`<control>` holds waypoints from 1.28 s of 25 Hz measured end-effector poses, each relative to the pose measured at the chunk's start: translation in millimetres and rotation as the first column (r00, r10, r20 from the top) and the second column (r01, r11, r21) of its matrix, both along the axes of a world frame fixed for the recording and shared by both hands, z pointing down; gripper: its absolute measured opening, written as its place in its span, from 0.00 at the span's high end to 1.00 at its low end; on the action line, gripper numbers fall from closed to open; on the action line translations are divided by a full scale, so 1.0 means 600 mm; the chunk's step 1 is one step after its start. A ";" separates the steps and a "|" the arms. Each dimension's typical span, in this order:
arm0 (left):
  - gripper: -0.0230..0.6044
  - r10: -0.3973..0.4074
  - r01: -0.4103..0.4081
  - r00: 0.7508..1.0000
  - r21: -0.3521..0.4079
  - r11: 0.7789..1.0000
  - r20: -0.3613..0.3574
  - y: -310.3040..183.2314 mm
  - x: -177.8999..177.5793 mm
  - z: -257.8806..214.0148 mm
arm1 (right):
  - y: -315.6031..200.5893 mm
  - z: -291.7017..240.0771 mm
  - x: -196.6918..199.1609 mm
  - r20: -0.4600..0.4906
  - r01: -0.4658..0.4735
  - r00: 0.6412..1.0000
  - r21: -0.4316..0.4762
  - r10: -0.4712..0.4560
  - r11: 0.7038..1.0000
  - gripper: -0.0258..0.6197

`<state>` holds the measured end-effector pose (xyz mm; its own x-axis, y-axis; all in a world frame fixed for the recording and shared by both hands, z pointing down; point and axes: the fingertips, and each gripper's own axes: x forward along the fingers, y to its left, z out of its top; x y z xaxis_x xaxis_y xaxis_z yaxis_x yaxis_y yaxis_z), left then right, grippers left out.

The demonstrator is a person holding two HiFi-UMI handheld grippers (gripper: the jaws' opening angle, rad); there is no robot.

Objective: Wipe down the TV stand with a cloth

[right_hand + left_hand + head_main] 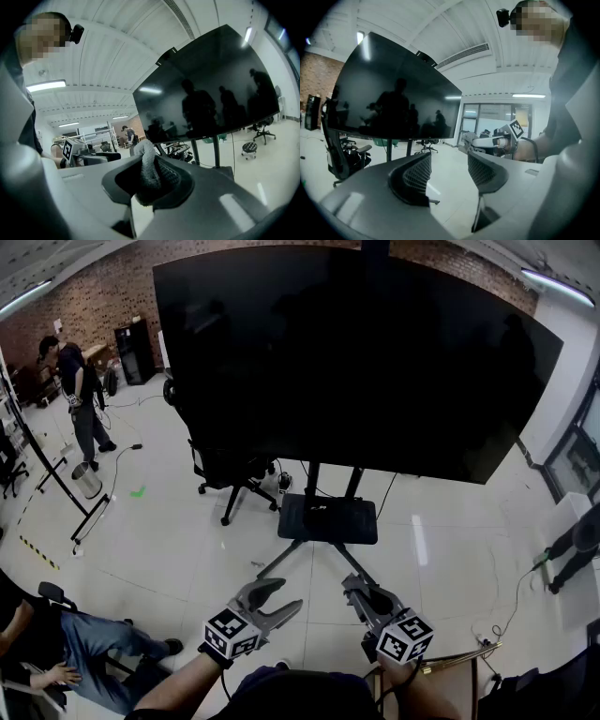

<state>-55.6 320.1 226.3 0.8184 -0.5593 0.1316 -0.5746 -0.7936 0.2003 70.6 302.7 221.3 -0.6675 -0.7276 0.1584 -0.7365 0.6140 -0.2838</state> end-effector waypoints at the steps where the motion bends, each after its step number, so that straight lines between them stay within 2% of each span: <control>1: 0.54 0.001 -0.001 1.000 0.002 1.000 0.005 -0.014 -0.008 0.001 | -0.012 0.002 -0.008 0.000 -0.005 1.000 -0.001 0.005 1.000 0.88; 8: 0.54 0.005 -0.005 1.000 0.015 1.000 -0.004 -0.105 -0.033 0.002 | -0.101 0.025 -0.031 -0.052 -0.025 0.998 0.003 0.025 1.000 0.88; 14: 0.54 -0.012 0.013 1.000 -0.031 0.999 0.011 -0.202 -0.037 0.034 | -0.226 0.076 -0.029 -0.117 -0.047 0.992 -0.011 0.046 0.999 0.88; 20: 0.53 -0.023 0.027 0.998 -0.066 0.997 0.054 -0.329 -0.022 0.077 | -0.400 0.136 -0.037 -0.154 -0.039 0.987 -0.028 0.034 0.999 0.88; 27: 0.53 -0.057 0.063 0.997 -0.140 0.988 0.047 -0.481 -0.004 0.146 | -0.613 0.232 -0.041 -0.237 -0.066 0.970 -0.056 0.051 0.996 0.88; 32: 0.53 -0.079 0.085 0.996 -0.141 0.986 0.047 -0.583 0.002 0.191 | -0.747 0.299 -0.058 -0.259 -0.060 0.965 -0.066 0.041 0.996 0.88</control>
<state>-54.6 -29.4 340.8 0.7628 -0.5975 0.2473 -0.6467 -0.7083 0.2832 35.7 -145.3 400.7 -0.5597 -0.7398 0.3734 -0.8203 0.5586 -0.1227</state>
